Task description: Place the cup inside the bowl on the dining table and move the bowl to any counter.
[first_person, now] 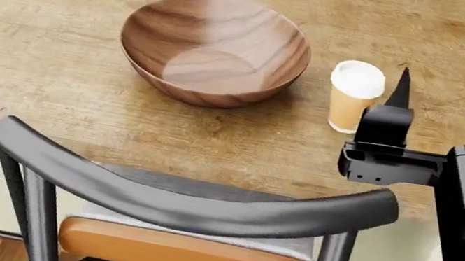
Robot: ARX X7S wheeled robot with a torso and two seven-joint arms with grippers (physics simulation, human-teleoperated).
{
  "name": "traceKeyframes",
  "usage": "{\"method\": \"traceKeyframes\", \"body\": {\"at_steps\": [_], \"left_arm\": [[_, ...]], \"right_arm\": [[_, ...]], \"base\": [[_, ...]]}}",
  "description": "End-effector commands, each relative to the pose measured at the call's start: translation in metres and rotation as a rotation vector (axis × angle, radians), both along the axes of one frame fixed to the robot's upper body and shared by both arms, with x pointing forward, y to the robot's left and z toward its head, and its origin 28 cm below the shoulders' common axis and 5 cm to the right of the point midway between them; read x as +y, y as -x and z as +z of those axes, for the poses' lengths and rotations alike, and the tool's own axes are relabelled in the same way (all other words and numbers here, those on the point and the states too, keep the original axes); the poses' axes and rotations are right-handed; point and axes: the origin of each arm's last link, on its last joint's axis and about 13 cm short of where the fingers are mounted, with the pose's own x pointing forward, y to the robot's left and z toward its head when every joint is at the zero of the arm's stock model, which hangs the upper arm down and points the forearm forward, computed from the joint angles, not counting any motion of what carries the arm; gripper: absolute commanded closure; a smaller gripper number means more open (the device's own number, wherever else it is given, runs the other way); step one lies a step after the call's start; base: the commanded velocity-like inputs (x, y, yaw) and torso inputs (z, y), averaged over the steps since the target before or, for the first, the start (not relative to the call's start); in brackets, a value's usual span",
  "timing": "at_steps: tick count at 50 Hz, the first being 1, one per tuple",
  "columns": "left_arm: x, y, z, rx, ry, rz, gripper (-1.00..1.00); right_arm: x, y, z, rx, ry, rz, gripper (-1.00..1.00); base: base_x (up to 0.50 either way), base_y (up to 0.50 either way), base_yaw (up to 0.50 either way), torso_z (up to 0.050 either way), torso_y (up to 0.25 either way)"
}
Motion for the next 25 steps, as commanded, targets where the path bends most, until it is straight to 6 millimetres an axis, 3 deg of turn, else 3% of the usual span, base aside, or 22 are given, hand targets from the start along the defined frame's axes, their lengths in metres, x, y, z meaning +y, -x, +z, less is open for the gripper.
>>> {"method": "traceKeyframes", "body": {"at_steps": [1, 25], "left_arm": [[0.005, 0.002, 0.01, 0.005, -0.013, 0.017, -1.0], [0.009, 0.013, 0.005, 0.023, -0.015, 0.005, -1.0]], "right_arm": [[-0.006, 0.004, 0.006, 0.02, 0.016, -0.007, -1.0], [-0.007, 0.009, 0.002, 0.042, 0.011, -0.007, -1.0]], "base": [[0.5, 0.0, 0.0, 0.0, 0.0], [0.44, 0.0, 0.0, 0.0, 0.0]]}}
